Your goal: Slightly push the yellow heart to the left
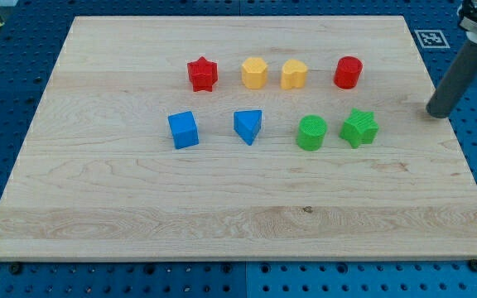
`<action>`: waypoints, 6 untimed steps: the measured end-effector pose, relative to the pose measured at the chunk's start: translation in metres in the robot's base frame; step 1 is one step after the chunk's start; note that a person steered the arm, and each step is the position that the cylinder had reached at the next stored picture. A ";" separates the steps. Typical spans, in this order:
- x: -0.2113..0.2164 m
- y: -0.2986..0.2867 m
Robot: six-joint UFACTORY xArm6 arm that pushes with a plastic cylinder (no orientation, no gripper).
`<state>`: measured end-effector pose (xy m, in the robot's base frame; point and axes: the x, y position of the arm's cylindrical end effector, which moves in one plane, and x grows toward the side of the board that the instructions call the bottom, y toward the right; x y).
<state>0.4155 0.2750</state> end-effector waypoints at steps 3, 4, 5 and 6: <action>-0.028 -0.122; -0.046 -0.143; -0.053 -0.166; -0.054 -0.171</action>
